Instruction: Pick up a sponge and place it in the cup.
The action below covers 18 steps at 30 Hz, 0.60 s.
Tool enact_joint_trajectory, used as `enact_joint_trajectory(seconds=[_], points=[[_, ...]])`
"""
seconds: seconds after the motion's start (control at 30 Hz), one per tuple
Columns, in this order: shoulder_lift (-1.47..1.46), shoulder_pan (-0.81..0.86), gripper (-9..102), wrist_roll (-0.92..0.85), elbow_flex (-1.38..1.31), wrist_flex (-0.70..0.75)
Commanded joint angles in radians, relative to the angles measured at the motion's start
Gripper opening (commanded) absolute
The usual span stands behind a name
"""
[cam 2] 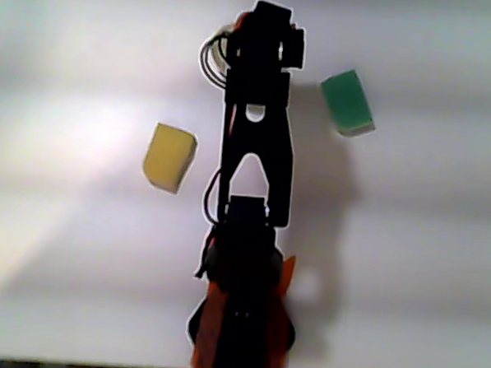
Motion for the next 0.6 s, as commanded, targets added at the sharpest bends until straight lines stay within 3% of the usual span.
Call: enact_joint_trajectory(seconds=[0.0,0.27,0.57], points=[[-0.012,-0.006,0,0.014,-0.069,0.014],[0.032,-0.060,0,0.060,0.132,-0.092],[0.097,-0.067,0,0.064,0.247,-0.112]])
